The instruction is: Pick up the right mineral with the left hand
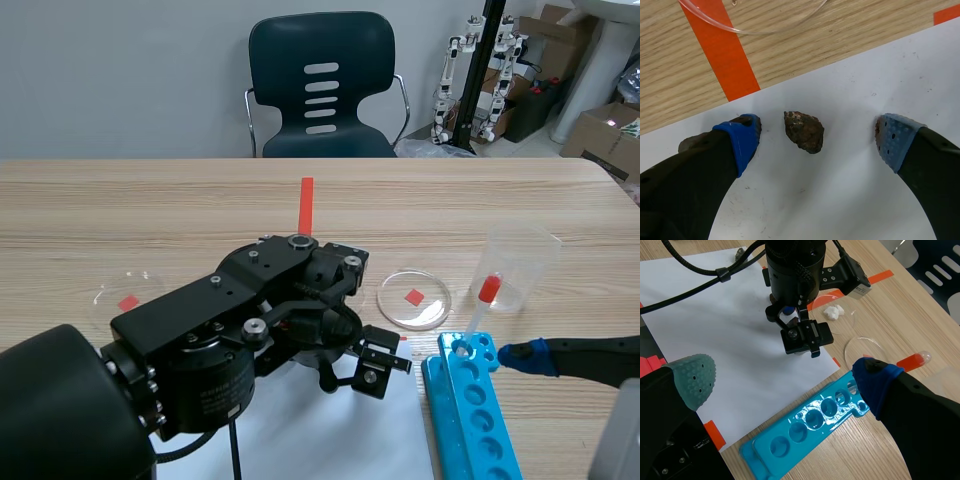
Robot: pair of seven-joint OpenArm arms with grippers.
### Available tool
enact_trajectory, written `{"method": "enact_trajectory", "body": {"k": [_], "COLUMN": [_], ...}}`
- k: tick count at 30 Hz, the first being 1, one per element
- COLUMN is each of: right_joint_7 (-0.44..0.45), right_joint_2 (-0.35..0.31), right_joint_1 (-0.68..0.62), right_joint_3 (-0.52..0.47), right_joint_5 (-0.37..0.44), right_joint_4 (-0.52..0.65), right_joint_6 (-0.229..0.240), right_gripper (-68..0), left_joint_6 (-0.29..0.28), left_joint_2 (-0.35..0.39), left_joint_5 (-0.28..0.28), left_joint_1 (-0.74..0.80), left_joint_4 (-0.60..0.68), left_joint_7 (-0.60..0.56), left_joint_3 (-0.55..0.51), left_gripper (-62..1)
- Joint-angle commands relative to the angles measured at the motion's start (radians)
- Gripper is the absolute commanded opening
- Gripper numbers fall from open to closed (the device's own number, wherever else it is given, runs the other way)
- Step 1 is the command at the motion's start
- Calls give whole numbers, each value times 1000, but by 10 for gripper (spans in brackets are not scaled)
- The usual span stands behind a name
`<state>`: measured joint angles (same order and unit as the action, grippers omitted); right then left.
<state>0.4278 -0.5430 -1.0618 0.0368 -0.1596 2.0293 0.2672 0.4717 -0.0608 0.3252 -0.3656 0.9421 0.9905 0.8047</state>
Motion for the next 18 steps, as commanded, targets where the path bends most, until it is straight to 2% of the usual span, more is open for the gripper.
{"method": "enact_trajectory", "body": {"k": [1,7,18], "right_joint_7": [15,15,15], "right_joint_2": [0,0,0], "right_joint_1": [1,1,1], "right_joint_3": [-3,-3,-3], "right_joint_5": [10,10,10], "right_joint_4": [27,27,27], "right_joint_6": [-5,-5,-5], "right_gripper": [-106,-106,-106], "left_joint_6": [-1,8,13], "left_joint_2": [-5,-5,-5], "left_joint_5": [2,-16,-58], "left_joint_1": [-6,-6,-6], "left_joint_4": [1,2,2], "left_joint_7": [-6,-5,3], "left_joint_3": [3,3,3], "left_gripper": [-123,-213,-227]}}
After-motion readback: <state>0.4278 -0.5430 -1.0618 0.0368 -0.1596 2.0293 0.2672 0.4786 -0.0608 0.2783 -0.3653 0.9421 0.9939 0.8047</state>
